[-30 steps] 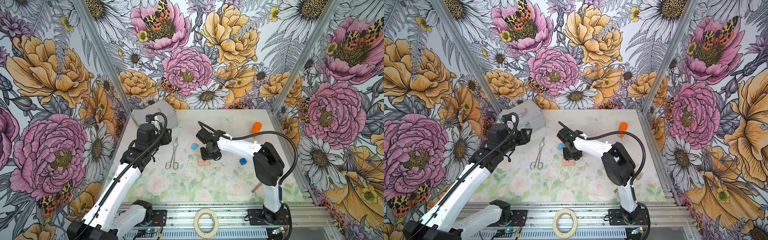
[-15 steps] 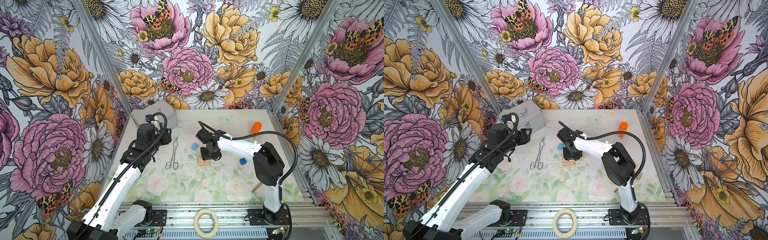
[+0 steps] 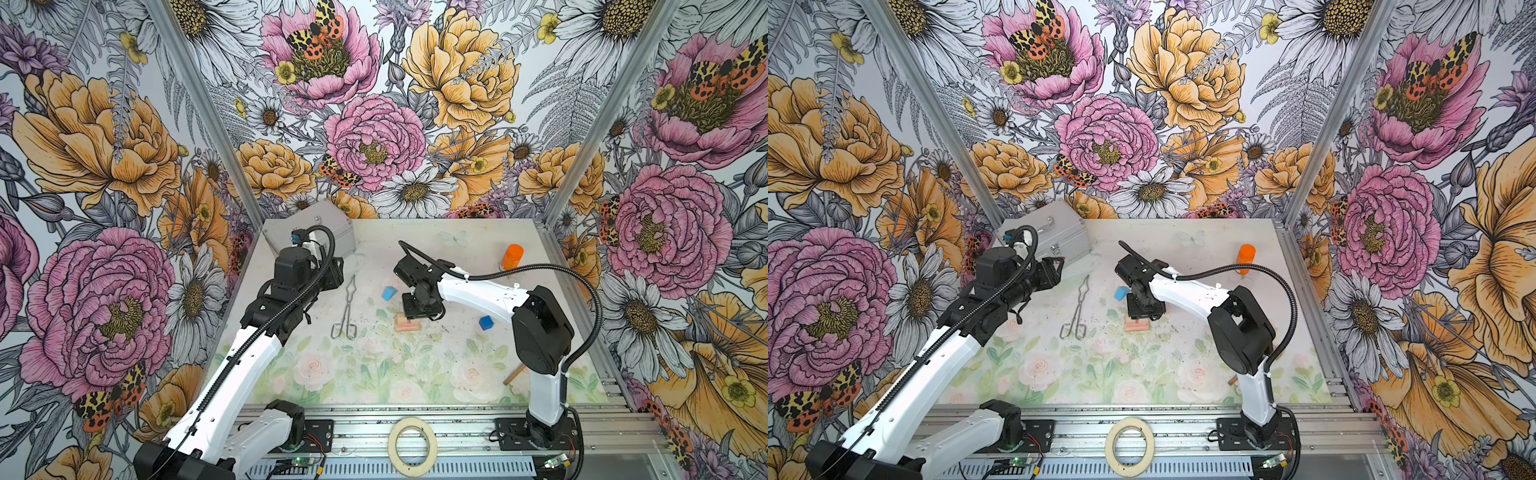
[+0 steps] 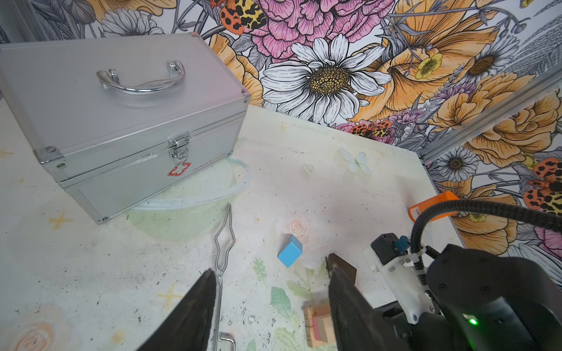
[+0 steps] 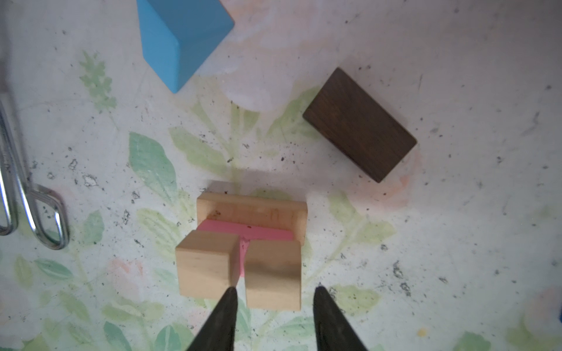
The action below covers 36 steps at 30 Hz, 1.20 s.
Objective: Build the wood block tower
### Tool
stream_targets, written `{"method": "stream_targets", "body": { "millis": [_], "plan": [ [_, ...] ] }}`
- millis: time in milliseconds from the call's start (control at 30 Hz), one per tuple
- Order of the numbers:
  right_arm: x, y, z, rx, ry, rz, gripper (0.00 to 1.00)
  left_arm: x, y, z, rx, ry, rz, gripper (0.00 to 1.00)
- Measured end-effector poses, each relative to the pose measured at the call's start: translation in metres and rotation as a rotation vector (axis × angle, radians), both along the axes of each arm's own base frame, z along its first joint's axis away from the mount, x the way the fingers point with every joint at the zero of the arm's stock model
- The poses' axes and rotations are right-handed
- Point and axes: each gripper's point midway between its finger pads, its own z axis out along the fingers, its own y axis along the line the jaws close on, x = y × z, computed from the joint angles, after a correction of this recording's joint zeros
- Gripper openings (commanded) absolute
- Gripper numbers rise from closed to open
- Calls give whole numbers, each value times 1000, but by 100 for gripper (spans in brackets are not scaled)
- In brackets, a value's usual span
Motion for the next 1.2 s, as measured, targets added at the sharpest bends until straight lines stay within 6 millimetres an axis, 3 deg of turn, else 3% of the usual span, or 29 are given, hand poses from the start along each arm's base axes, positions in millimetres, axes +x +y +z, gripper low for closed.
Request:
{"method": "stream_targets", "body": {
  "millis": [267, 333, 433, 533, 633, 733, 1200],
  "plan": [
    [3, -2, 43, 73, -81, -3, 44, 6, -4, -14, 12, 42, -6, 55],
    [4, -7, 58, 94, -117, -9, 35, 9, -11, -24, 19, 69, -24, 54],
    [5, -24, 69, 113, -154, -35, 14, 8, -32, -41, 32, 118, -86, 49],
    [6, -47, 62, 124, -163, -75, 0, 3, -60, -61, 55, 171, -174, 43],
    [4, -63, 40, 135, -135, -110, 0, -3, -81, -82, 74, 235, -245, 34],
    [2, -71, 18, 150, -101, -131, 0, -7, -92, -101, 75, 299, -282, 19],
    [21, -42, 2, 364, -122, -102, 0, -31, -121, -172, -1, 553, -357, 4]
  ]
}}
